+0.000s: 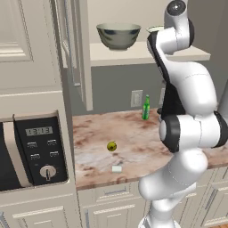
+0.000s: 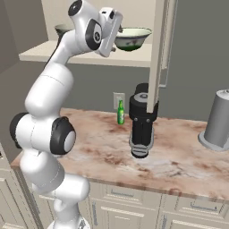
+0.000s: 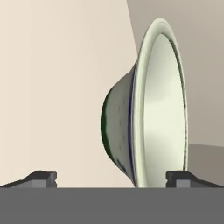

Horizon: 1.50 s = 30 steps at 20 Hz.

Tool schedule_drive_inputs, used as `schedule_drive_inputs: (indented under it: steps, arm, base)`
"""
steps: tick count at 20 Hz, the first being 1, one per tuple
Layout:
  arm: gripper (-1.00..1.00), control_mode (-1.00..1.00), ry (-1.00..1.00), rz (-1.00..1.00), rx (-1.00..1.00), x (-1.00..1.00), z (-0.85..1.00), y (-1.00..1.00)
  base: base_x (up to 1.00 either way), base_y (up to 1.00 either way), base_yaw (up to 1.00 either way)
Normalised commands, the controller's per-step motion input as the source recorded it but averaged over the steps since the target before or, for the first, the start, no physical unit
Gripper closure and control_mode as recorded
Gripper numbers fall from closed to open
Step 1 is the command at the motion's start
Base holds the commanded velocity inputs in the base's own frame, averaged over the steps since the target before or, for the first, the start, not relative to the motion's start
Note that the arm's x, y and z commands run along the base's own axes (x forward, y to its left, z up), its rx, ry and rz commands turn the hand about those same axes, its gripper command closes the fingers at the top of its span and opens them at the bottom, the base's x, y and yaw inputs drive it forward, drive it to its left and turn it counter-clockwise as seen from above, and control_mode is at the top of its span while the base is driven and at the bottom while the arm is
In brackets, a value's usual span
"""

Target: Pick both bowls and place them on the counter. Then place the pear in one bowl and place the marshmallow in the other bowl.

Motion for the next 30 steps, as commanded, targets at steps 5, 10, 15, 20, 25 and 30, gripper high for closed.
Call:
schedule_drive_inputs:
  steps: [5,10,15,20,25,30]
  arm:
    - [-1.0,-1.0,0.01,0.0,-0.04,0.08,0.0,0.0]
    - [-1.0,-1.0,0.04,0.0,-0.05,0.09,0.0,0.0]
    - [-1.0,-1.0,0.06,0.0,-0.02,0.14,0.0,0.0]
    - [-1.0,-1.0,0.07,0.0,-0.02,0.21,0.0,0.0]
    - [-1.0,-1.0,0.07,0.0,-0.01,0.28,0.0,0.0]
    - [-1.0,-1.0,0.07,0.0,0.0,0.31,0.0,0.0]
  base:
    - [0.0,0.0,0.0]
    - [0.0,0.0,0.0]
    - [0.0,0.0,0.0]
    - [0.0,0.0,0.0]
    - [0.0,0.0,0.0]
    - [0.0,0.0,0.0]
